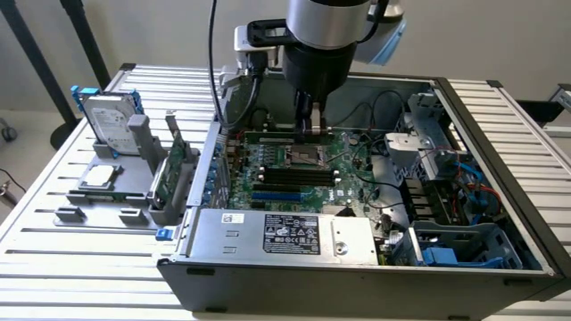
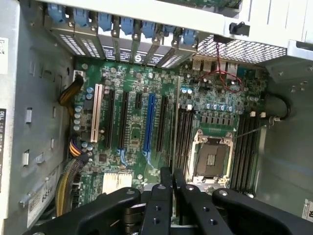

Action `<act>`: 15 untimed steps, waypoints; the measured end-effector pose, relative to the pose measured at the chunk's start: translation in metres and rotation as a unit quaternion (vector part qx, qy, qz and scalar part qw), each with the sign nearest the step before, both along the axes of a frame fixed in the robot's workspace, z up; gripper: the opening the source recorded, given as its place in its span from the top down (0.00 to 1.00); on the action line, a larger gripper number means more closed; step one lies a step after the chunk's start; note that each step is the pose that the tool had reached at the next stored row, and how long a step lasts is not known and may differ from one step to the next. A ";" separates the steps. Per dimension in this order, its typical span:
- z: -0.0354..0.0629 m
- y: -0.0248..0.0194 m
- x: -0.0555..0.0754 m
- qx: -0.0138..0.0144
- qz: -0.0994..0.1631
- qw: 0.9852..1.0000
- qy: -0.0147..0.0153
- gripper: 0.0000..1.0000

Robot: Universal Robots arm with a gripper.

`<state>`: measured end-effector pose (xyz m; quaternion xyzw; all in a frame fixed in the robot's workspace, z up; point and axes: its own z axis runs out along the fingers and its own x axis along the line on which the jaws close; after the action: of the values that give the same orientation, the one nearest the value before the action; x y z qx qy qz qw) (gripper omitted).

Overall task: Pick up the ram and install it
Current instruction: 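Pick up the ram and move it above insertion slot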

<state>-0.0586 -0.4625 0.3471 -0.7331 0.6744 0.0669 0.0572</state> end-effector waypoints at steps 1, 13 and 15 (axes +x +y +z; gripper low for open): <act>-0.0008 0.0036 0.001 -0.002 0.000 1.000 0.000 0.86; -0.0096 0.0424 0.008 -0.033 0.000 0.999 0.000 0.86; -0.0112 0.0446 0.011 -0.037 -0.002 0.999 0.000 0.86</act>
<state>-0.0479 -0.4179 0.3359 -0.7336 0.6776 0.0421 0.0303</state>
